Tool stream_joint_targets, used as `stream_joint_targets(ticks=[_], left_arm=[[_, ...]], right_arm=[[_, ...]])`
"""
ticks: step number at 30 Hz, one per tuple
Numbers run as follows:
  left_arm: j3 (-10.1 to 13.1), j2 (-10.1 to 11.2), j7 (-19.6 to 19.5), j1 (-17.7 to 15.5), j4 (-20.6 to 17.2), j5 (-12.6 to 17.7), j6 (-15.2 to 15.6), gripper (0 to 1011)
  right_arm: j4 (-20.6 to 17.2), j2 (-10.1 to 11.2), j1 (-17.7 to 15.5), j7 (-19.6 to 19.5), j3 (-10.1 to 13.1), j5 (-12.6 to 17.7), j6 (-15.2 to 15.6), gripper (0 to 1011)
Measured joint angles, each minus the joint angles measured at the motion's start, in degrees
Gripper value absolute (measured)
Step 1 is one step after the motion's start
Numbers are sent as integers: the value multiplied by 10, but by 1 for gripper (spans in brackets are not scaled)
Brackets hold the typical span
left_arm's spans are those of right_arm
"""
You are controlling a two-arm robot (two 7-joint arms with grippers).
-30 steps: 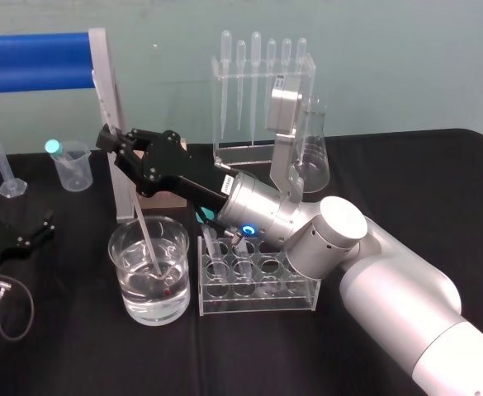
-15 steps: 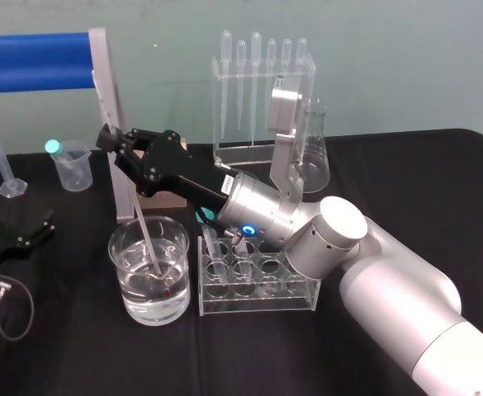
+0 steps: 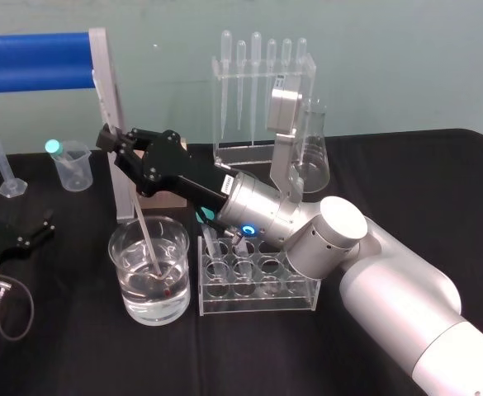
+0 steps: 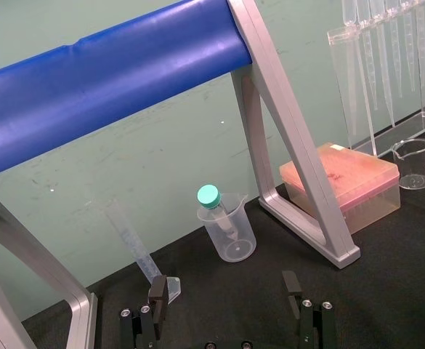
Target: Hold the thermometer with one hand and immerse one end into the beaker, then reinsert it into the test tube rack.
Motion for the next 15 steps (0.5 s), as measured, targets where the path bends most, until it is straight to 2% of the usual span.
stream_joint_targets(ticks=[15], left_arm=[[0,0,0,0,0,0,0,1008]], right_arm=[[0,0,0,0,0,0,0,57]])
